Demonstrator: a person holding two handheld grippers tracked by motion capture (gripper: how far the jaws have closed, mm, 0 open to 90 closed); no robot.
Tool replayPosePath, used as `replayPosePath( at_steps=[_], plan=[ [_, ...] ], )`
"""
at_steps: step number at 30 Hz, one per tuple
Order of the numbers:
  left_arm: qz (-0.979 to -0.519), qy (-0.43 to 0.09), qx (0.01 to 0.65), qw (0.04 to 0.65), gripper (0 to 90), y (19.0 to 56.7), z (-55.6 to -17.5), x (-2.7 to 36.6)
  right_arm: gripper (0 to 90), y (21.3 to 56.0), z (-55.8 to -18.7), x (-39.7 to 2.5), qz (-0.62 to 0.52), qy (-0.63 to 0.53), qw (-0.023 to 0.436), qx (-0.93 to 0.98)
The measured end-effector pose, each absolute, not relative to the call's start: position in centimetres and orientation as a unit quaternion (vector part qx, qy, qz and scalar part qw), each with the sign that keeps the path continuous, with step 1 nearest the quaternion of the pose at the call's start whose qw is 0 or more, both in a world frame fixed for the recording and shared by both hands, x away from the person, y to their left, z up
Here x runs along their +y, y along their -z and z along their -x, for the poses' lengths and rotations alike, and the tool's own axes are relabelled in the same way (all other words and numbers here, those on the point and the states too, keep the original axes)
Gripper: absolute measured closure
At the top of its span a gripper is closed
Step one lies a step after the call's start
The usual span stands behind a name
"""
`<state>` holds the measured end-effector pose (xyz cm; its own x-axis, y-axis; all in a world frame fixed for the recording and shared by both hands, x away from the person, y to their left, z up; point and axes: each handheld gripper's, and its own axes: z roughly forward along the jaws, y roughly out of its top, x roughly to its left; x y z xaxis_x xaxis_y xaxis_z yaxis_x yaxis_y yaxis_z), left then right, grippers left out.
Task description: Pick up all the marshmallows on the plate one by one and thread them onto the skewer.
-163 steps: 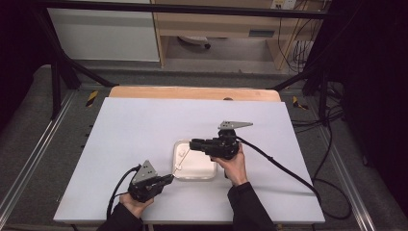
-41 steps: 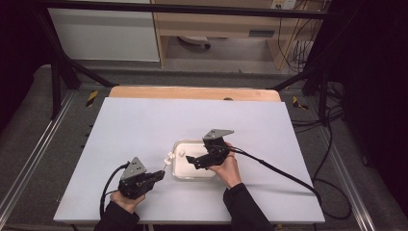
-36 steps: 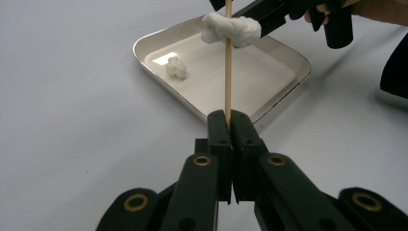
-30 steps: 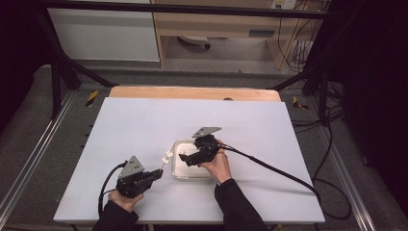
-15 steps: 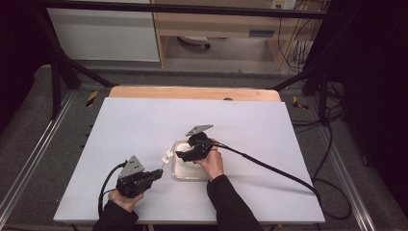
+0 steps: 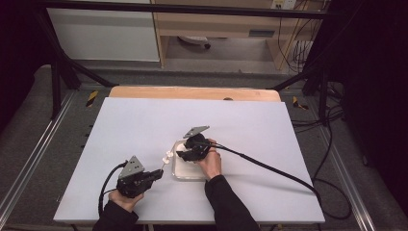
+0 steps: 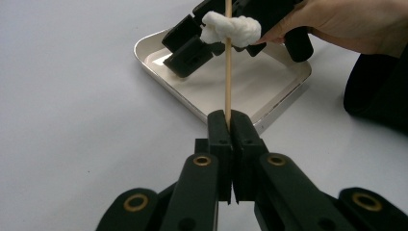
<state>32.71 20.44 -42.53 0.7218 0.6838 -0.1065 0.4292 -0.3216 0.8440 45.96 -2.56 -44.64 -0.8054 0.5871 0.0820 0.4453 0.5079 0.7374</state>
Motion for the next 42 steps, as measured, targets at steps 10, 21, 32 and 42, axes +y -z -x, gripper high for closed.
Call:
replayPosePath(
  at_steps=[10, 21, 32, 42],
  plan=[
    [-0.803, -0.135, 0.347, 0.466, 88.3, 42.6, -32.7, 20.3, 62.5, 45.0, -45.9, -2.4, -0.294, -0.395, 0.084, 0.866],
    [-0.802, -0.135, 0.346, 0.467, 88.3, 42.6, -32.7, 20.3, 68.8, 45.0, -45.7, -2.4, -0.295, -0.392, 0.093, 0.866],
    [-0.803, -0.136, 0.345, 0.466, 88.3, 42.6, -32.7, 20.3, 71.7, 43.9, -45.4, -2.8, -0.300, -0.398, 0.093, 0.862],
    [-0.804, -0.135, 0.343, 0.467, 88.4, 42.6, -32.6, 20.2, 72.4, 41.6, -44.0, -3.5, -0.285, -0.424, 0.084, 0.856]
  ],
)
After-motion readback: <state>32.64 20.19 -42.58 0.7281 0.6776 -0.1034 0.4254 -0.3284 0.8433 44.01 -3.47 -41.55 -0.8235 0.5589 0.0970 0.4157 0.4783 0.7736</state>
